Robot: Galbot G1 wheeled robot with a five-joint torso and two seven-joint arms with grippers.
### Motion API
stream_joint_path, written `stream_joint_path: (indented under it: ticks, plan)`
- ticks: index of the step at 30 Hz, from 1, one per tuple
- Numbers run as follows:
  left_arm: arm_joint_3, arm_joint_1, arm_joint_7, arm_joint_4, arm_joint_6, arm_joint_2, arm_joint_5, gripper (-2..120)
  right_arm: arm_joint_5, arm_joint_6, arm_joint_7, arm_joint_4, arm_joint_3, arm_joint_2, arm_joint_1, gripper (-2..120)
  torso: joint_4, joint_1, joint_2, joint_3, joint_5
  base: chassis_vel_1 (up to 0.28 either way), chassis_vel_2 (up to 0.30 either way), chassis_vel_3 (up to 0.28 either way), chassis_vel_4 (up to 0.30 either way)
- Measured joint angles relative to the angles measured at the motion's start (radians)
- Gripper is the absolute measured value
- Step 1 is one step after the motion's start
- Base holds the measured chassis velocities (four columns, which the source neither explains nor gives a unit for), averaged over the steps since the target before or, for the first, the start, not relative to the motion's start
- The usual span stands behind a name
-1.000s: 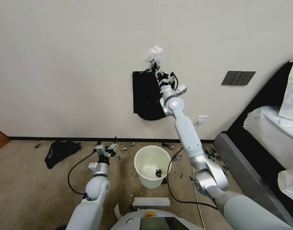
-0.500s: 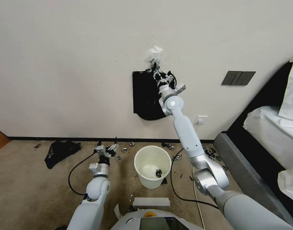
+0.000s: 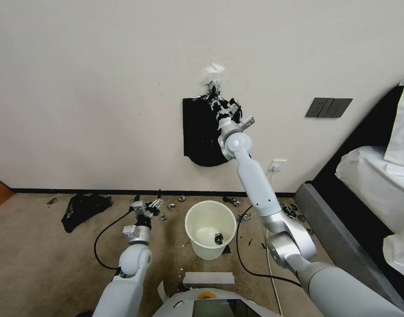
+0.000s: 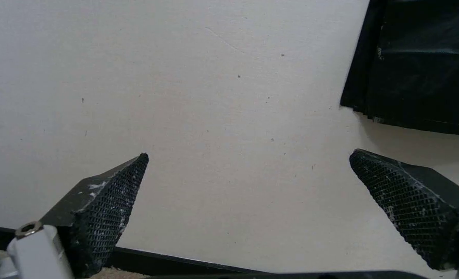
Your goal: Place a trash bag onto the trash bin.
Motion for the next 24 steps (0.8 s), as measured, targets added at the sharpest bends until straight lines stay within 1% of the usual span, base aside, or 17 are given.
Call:
stream_joint_path:
  ticks: [8,10,11,13,19,22,23,24]
  plan:
    - [0.003,-0.001,0.000,0.002,-0.001,-0.002,0.002,100,-0.005,0.004,0.015,-0.004,0.000,-0.002,0.000,9,0.0000,0.000,0.000,0.000,0.0000,0.000,0.000,0.000,0.000]
    - [0.004,-0.001,0.000,0.004,-0.001,-0.003,0.004,100,-0.022,-0.013,0.063,0.002,0.000,-0.003,0.002,10,-0.0001,0.000,0.000,0.000,0.0001,0.000,0.000,0.000,0.000]
    - [0.004,-0.001,0.000,0.004,-0.001,-0.003,0.004,100,-0.022,-0.013,0.063,0.002,0.000,-0.003,0.002,10,-0.0001,0.000,0.000,0.000,0.0001,0.000,0.000,0.000,0.000]
    - [0.005,-0.002,0.000,0.007,-0.003,-0.004,0.005,100,-0.032,-0.040,0.105,0.018,-0.002,-0.003,0.004,10,0.0000,0.000,0.000,0.000,0.0000,0.000,0.000,0.000,0.000]
    - [0.007,-0.004,0.000,0.011,-0.004,-0.007,0.007,100,-0.048,-0.058,0.136,0.031,-0.005,-0.001,0.008,10,-0.0001,0.000,0.000,0.000,0.0000,0.000,0.000,0.000,0.000]
    - [0.008,-0.005,0.000,0.017,-0.008,-0.009,0.010,100,-0.068,-0.082,0.195,0.055,-0.011,0.002,0.017,9,0.0000,0.000,0.000,0.000,0.0000,0.000,0.000,0.000,0.000]
    - [0.008,-0.005,0.000,0.017,-0.008,-0.009,0.010,100,-0.068,-0.082,0.195,0.055,-0.011,0.002,0.017,9,0.0000,0.000,0.000,0.000,0.0000,0.000,0.000,0.000,0.000]
    - [0.009,-0.004,0.001,0.019,-0.009,-0.009,0.010,100,-0.085,-0.092,0.217,0.062,-0.014,0.002,0.019,10,0.0001,0.000,0.000,0.000,0.0000,0.000,0.000,0.000,0.000]
